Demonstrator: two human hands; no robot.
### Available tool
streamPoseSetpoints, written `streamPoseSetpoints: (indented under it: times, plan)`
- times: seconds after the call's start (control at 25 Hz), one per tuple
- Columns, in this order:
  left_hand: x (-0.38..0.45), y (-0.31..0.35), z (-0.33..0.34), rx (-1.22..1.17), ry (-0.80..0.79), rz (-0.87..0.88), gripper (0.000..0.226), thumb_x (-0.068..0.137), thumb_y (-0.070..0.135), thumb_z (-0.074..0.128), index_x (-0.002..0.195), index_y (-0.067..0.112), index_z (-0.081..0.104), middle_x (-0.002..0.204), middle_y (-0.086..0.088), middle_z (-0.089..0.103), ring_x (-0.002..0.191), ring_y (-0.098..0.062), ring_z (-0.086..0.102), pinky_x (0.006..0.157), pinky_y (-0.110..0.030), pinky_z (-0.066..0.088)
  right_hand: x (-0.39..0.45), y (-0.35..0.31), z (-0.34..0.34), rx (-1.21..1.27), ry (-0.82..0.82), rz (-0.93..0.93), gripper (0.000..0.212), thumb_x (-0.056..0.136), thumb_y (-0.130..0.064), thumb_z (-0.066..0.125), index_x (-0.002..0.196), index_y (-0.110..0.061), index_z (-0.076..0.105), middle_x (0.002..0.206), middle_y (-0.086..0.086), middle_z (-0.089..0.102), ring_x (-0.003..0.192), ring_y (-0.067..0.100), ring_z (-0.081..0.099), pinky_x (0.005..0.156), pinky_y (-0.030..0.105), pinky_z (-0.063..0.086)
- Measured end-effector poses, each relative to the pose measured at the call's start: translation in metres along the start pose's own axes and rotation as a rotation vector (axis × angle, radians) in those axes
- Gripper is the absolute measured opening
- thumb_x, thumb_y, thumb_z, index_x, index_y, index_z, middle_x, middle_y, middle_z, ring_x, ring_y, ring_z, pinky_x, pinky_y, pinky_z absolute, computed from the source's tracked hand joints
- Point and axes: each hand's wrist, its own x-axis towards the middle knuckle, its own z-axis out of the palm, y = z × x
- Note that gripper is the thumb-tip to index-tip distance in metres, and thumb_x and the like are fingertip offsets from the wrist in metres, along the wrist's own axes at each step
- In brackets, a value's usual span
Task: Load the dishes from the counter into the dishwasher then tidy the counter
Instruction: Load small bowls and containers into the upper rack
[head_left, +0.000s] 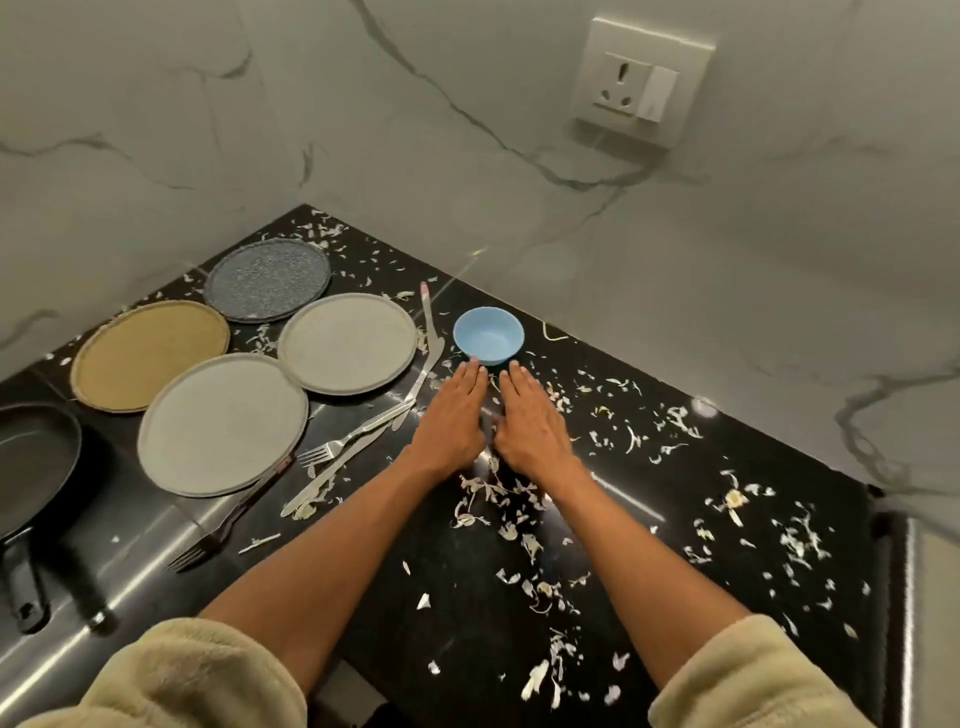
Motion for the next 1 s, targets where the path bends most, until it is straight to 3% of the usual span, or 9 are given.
streamPoseSetpoints:
  times: [0.2, 0.32, 0.4, 0.48, 0.56, 0.64, 0.88, 1.0]
  plan:
    - [0.030, -0.022, 0.000, 0.014, -0.043, -0.021, 0.079, 0.091, 0.014, 0.049, 0.158, 0.006, 0.009, 0.165, -0.014, 0.007, 0.153, -0.024, 0.005, 0.125, -0.038, 0.008, 0.053, -0.001, 0.001, 0.010, 0.013, -0.044, 0.072, 0.097, -0.016, 0.054, 0.158, -0.007, 0.018, 0.167, 0.011, 0.014, 0.154, 0.022, 0.011, 0.124, 0.032, 0.005]
    - [0.038, -0.029, -0.002, 0.026, -0.039, 0.014, 0.078, 0.091, 0.016, 0.053, 0.157, 0.006, 0.013, 0.164, -0.015, 0.012, 0.153, -0.026, 0.010, 0.125, -0.036, 0.009, 0.068, 0.001, 0.011, -0.020, 0.027, -0.072, 0.062, 0.092, -0.012, 0.058, 0.151, -0.006, 0.037, 0.155, 0.013, 0.040, 0.147, 0.026, 0.030, 0.123, 0.034, 0.018]
    - [0.037, -0.033, -0.004, 0.018, -0.038, 0.016, 0.077, 0.092, 0.017, 0.054, 0.157, 0.005, 0.015, 0.164, -0.015, 0.014, 0.152, -0.026, 0.011, 0.124, -0.034, 0.009, 0.073, 0.001, 0.015, -0.037, 0.104, -0.081, 0.042, 0.088, -0.009, 0.064, 0.129, -0.008, 0.057, 0.128, 0.011, 0.061, 0.125, 0.027, 0.051, 0.109, 0.034, 0.037]
    - [0.031, -0.036, -0.006, -0.019, -0.025, 0.016, 0.075, 0.093, 0.014, 0.054, 0.157, 0.006, 0.017, 0.164, -0.012, 0.013, 0.152, -0.025, 0.011, 0.123, -0.031, 0.006, 0.078, -0.002, 0.018, -0.060, 0.188, -0.062, 0.024, 0.078, -0.003, 0.071, 0.102, -0.009, 0.068, 0.098, 0.009, 0.067, 0.097, 0.027, 0.059, 0.087, 0.036, 0.047]
    - [0.022, -0.040, -0.010, -0.061, -0.009, 0.028, 0.070, 0.095, 0.007, 0.051, 0.157, 0.007, 0.017, 0.165, -0.010, 0.011, 0.152, -0.022, 0.010, 0.119, -0.025, 0.001, 0.081, -0.002, 0.022, -0.049, 0.275, -0.043, 0.019, 0.066, 0.007, 0.075, 0.078, -0.007, 0.070, 0.072, 0.009, 0.064, 0.073, 0.028, 0.056, 0.068, 0.036, 0.044]
    - [0.009, -0.046, -0.013, -0.100, 0.013, 0.047, 0.067, 0.096, 0.004, 0.048, 0.157, 0.008, 0.018, 0.165, -0.007, 0.011, 0.152, -0.019, 0.010, 0.118, -0.022, 0.002, 0.077, -0.005, 0.024, -0.037, 0.324, -0.056, 0.021, 0.062, 0.012, 0.074, 0.071, -0.007, 0.072, 0.062, 0.007, 0.061, 0.065, 0.026, 0.052, 0.063, 0.033, 0.039]
    - [-0.030, -0.047, -0.018, -0.243, 0.094, 0.153, 0.080, 0.090, -0.003, 0.059, 0.157, 0.012, 0.018, 0.166, 0.002, 0.006, 0.152, -0.015, 0.013, 0.121, -0.031, 0.024, 0.028, -0.025, 0.014, 0.300, 0.469, 0.018, 0.020, 0.080, 0.003, 0.071, 0.092, -0.011, 0.079, 0.077, 0.004, 0.072, 0.073, 0.022, 0.058, 0.069, 0.034, 0.047]
    - [-0.050, -0.037, -0.021, -0.280, 0.156, 0.244, 0.089, 0.081, -0.010, 0.064, 0.156, 0.009, 0.021, 0.166, -0.004, 0.009, 0.152, -0.018, 0.015, 0.120, -0.026, 0.024, -0.008, -0.036, 0.001, 0.584, 0.433, 0.160, 0.021, 0.084, -0.005, 0.073, 0.102, -0.014, 0.079, 0.088, -0.004, 0.075, 0.082, 0.014, 0.065, 0.076, 0.031, 0.053]
